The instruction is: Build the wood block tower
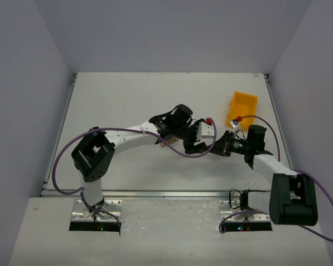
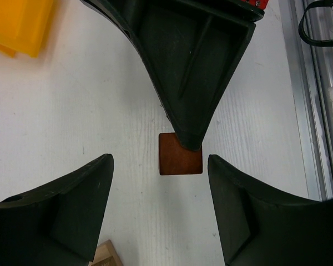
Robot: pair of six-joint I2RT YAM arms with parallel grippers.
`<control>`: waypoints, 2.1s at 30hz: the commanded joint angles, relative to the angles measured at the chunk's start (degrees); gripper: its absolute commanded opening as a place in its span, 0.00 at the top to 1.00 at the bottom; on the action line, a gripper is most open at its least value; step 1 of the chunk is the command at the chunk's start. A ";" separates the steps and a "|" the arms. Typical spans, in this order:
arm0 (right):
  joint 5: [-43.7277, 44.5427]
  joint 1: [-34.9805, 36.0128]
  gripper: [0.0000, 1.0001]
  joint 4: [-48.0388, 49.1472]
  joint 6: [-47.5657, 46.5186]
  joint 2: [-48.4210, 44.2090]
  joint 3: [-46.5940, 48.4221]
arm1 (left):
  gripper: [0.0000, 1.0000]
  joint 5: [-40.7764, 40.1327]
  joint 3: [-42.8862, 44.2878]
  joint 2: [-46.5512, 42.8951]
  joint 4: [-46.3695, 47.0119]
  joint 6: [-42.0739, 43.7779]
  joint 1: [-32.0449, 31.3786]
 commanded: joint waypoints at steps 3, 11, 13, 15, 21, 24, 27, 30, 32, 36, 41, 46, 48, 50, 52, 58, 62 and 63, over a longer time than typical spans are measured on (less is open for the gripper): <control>-0.66 -0.30 1.00 2.91 0.32 -1.69 1.59 | 0.38 2.26 -0.78 -3.14 -0.40 2.00 -0.58; -1.32 -0.36 1.00 4.19 1.08 -1.63 1.65 | 0.48 3.78 -1.47 -3.87 0.09 2.03 -0.58; -1.36 -0.35 1.00 4.13 1.00 -1.45 1.60 | 0.49 4.14 -1.44 -3.87 0.24 1.87 -0.58; -1.62 -0.30 1.00 4.25 0.93 -0.97 1.57 | 0.49 4.50 -1.44 -3.94 0.43 1.58 -0.58; -2.02 -0.32 1.00 4.51 1.00 -0.43 1.67 | 0.53 5.01 -1.38 -3.75 1.02 1.19 -0.60; -2.01 -0.30 1.00 4.55 1.07 -0.70 1.66 | 0.64 4.84 -1.35 -3.54 1.25 1.02 -0.58; -1.77 -0.38 1.00 4.36 1.08 -0.98 1.67 | 0.76 4.82 -1.35 -3.52 1.26 1.01 -0.58; -1.63 -0.39 1.00 4.29 1.08 -1.11 1.67 | 0.81 4.79 -1.39 -3.56 1.26 1.09 -0.61; -1.49 -0.34 1.00 4.14 1.08 -1.16 1.72 | 0.84 4.78 -1.59 -3.75 1.26 1.24 -0.62; -1.17 -0.34 0.96 3.01 0.00 -1.06 2.09 | 0.97 4.87 -1.93 -4.06 1.26 1.41 -0.58; 3.31 -0.39 0.60 -6.45 -7.56 -1.93 4.83 | 1.00 5.29 -2.27 -4.90 1.36 1.95 -0.58; 10.23 -0.30 0.32 -11.59 -11.32 -5.78 5.56 | 1.00 5.52 -1.87 -5.28 1.60 0.64 -0.58; 11.67 -0.39 0.25 -12.87 -12.17 -7.54 5.80 | 1.00 5.53 -1.64 -5.37 1.31 0.07 -0.58; 12.53 -0.35 0.09 -13.93 -12.86 -9.15 6.04 | 1.00 5.56 -1.44 -5.53 0.96 -0.43 -0.58; 13.43 -0.31 0.01 -16.29 -13.77 -10.32 6.32 | 1.00 5.61 -1.44 -5.75 0.80 -0.95 -0.58; 18.83 -0.38 0.01 -19.74 -15.17 -14.19 6.33 | 1.00 5.34 -1.71 -6.08 0.47 -1.54 -0.58; 23.23 -0.36 0.01 -22.22 -15.42 -16.42 6.84 | 1.00 4.17 -2.06 -6.51 0.03 -1.65 -0.56; 25.05 -0.32 0.01 -22.89 -15.37 -16.95 6.98 | 1.00 3.30 -2.06 -6.70 -0.16 -1.50 -0.51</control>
